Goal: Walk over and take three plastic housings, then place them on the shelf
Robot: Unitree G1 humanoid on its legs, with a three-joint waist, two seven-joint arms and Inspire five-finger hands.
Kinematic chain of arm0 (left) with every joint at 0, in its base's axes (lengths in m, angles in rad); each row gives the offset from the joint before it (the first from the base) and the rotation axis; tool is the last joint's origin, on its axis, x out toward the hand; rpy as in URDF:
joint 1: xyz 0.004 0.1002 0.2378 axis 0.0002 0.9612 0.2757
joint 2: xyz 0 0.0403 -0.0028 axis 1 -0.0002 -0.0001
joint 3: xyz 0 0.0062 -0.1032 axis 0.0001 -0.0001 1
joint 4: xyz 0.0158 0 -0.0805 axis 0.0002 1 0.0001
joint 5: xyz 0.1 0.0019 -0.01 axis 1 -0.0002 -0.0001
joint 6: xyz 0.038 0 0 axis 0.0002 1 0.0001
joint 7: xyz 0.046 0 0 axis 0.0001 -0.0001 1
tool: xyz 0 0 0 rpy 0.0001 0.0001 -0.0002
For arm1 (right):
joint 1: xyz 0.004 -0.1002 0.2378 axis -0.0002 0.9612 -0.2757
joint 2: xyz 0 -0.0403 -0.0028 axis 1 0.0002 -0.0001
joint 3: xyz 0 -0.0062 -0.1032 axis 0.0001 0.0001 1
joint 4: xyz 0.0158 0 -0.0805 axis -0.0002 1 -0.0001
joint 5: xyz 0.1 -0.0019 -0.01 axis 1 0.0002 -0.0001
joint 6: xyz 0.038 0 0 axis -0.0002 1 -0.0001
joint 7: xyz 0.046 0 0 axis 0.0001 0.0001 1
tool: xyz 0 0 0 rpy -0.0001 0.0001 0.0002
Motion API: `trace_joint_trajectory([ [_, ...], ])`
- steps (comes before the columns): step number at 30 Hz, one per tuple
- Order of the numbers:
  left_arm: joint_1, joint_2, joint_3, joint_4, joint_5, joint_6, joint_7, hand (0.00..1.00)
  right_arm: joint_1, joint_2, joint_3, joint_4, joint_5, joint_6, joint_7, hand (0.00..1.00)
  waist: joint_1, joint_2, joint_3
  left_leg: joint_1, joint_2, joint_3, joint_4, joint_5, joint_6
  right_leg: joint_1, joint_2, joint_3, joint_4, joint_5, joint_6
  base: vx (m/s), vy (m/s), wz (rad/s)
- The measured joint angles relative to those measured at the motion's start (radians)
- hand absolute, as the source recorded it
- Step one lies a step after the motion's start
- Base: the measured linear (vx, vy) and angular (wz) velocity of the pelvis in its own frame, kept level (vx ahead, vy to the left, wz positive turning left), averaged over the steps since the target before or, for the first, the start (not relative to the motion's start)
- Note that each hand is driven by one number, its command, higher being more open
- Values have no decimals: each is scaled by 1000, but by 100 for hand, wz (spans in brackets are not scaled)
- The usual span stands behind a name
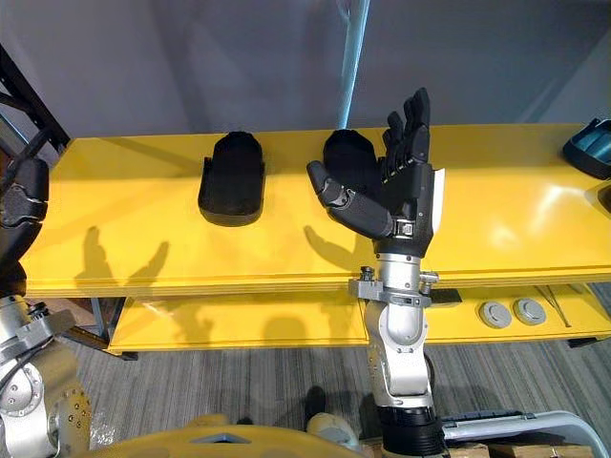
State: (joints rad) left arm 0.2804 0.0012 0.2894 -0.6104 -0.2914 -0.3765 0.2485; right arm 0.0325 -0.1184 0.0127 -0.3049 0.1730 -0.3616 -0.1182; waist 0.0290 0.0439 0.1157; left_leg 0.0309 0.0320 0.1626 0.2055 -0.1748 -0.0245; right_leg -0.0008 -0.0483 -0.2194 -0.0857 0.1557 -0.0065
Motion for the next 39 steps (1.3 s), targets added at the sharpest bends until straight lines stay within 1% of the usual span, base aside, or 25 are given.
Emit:
trace_joint_trajectory([
  [4, 1, -4, -12, 1, -58, -11, -76, 100, 13, 0, 1, 0, -6, 3, -46, 100, 2, -5, -3, -4, 0, 2, -1, 0, 0, -5, 0, 0, 0, -1, 2, -22, 36, 0],
  [7, 2, -3, -56, 1, -104, -26, -146, 100, 60, 1, -8, 0, -13, 17, -96, 100, 1, -13, -7, -4, 2, 24, -3, 0, 0, -18, 3, 20, 0, 3, 3, -4, 40, -18],
  [9, 5, -3, -100, 4, -195, -25, -211, 100, 116, 9, -45, -2, -51, 37, -124, 100, -5, -14, -7, 9, 5, 54, -3, -3, -1, -22, 9, 53, 0, 7, 9, 14, 61, -47],
  [11, 6, 0, -137, 5, -245, -26, -243, 100, 171, 15, -94, -13, -59, 55, -148, 100, -14, -14, -6, 16, 13, 95, -1, -16, -2, -31, 19, 93, 0, 11, 13, 11, 52, -64],
  [12, 6, 2, -158, 15, -272, -31, -256, 100, 204, 19, -140, -20, -91, 57, -166, 100, -34, -14, -6, 18, 15, 119, 1, -21, -2, -40, 23, 119, 0, 12, 14, 0, 40, -69],
  [15, 3, 16, -208, 52, -340, -38, -261, 100, 273, 18, -240, -56, -90, 57, -207, 100, -77, -15, -6, 28, 28, 186, 9, -44, -7, -60, 44, 193, 0, 18, 20, 6, 29, -73],
  [16, 3, 17, -227, 69, -345, -39, -253, 100, 302, 19, -277, -75, -89, 53, -218, 100, -100, -13, -4, 28, 35, 207, 23, -59, -10, -65, 54, 218, 0, 18, 20, 12, 32, -69],
  [18, -1, 17, -261, 83, -344, -39, -226, 100, 340, 19, -320, -99, -88, 41, -223, 100, -134, -9, -2, 25, 43, 234, 35, -72, -12, -76, 65, 248, 0, 19, 17, 7, 24, -51],
  [20, -15, 18, -282, 95, -343, -41, -194, 100, 354, 19, -350, -104, -88, 17, -227, 100, -151, -6, 0, 18, 46, 250, 55, -81, -14, -92, 75, 287, 1, 23, 10, 15, 21, -59],
  [22, -24, 19, -283, 96, -342, -54, -146, 100, 337, 17, -345, -107, -89, 1, -217, 100, -138, -7, 19, 3, 33, 168, 117, -84, -9, -100, 84, 346, 6, 33, 6, 18, 11, -84],
  [23, -24, 17, -279, 96, -343, -65, -120, 100, 325, 10, -323, -114, -90, -2, -208, 100, -131, -1, 32, -14, 29, 98, 171, -89, 0, -98, 88, 372, 6, 34, 6, -25, -4, -110],
  [24, -25, 15, -273, 95, -342, -81, -90, 100, 289, -1, -269, -122, -91, -4, -190, 100, -110, 14, 67, -52, 20, -15, 300, -94, 8, -98, 102, 421, 30, 28, -1, -78, 25, -125],
  [25, -19, 14, -266, 91, -342, -83, -79, 100, 259, -12, -229, -122, -91, -4, -185, 100, -96, 24, 89, -75, 10, -76, 387, -92, 11, -96, 114, 449, 50, 22, -8, -114, 49, -120],
  [26, -10, 13, -264, 89, -339, -83, -75, 100, 244, -19, -197, -122, -91, -4, -179, 100, -87, 28, 96, -91, 7, -111, 432, -91, 12, -96, 124, 464, 57, 18, -14, -139, 90, -104],
  [27, 5, 10, -264, 86, -336, -82, -72, 100, 219, -34, -138, -122, -93, -4, -169, 100, -72, 38, 99, -111, -7, -165, 486, -91, 12, -95, 136, 475, 54, 14, -19, -156, 100, -94],
  [28, 5, 10, -264, 82, -334, -82, -72, 100, 198, -38, -95, -123, -111, -4, -165, 100, -59, 46, 96, -110, -8, -190, 478, -89, 16, -103, 139, 471, 47, 5, -21, -158, 102, -77],
  [29, 4, 8, -263, 74, -334, -80, -76, 100, 185, -38, -80, -124, -128, -4, -162, 100, -54, 57, 93, -110, 2, -188, 458, -88, 22, -118, 149, 456, 66, -7, -22, -160, 75, -48],
  [30, 3, 10, -264, 53, -335, -75, -96, 100, 166, -40, -60, -131, -129, -6, -154, 100, -46, 53, 96, -100, 8, -180, 405, -114, 41, -211, 150, 411, 258, -45, -60, -118, 44, 14],
  [31, -7, 15, -269, 51, -340, -64, -146, 100, 165, -48, -66, -140, -126, -6, -150, 100, -62, 41, 107, -69, -3, -186, 362, -153, 26, -229, 138, 382, 304, -101, -2, -124, 28, 35],
  [32, -8, 21, -276, 51, -341, -52, -160, 100, 166, -49, -71, -140, -122, -3, -150, 100, -65, 40, 107, -56, -2, -194, 332, -159, 21, -230, 139, 377, 305, -100, -1, -108, 13, 47],
  [33, -5, 29, -287, 51, -341, -51, -186, 100, 167, -47, -71, -140, -106, 1, -148, 100, -58, 36, 106, -38, -2, -198, 283, -166, 18, -235, 138, 373, 309, -100, 0, -122, 11, 23],
  [35, -21, 48, -306, 50, -365, -52, -244, 100, 183, -34, -72, -139, -73, 1, -135, 100, -66, 40, 105, -16, 6, -197, 223, -196, 13, -243, 138, 359, 315, -97, 6, -109, 27, 12],
  [36, -45, 62, -326, 50, -375, -51, -270, 100, 207, -7, -75, -135, -68, 1, -129, 100, -64, 30, 109, -4, 0, -193, 202, -201, 4, -246, 133, 366, 321, -84, 22, -134, 59, -3],
  [37, -51, 68, -335, 50, -375, -51, -279, 100, 224, 9, -75, -135, -68, 0, -125, 100, -65, 27, 107, -3, -6, -192, 202, -200, 5, -245, 130, 372, 319, -75, 26, -158, 95, -24],
  [39, -55, 83, -343, 46, -395, -38, -317, 100, 270, 60, -63, -135, -42, -1, -100, 100, -73, 26, 108, 10, -17, -143, 214, -201, 21, -228, 120, 402, 283, -24, 44, -156, 120, -56],
])
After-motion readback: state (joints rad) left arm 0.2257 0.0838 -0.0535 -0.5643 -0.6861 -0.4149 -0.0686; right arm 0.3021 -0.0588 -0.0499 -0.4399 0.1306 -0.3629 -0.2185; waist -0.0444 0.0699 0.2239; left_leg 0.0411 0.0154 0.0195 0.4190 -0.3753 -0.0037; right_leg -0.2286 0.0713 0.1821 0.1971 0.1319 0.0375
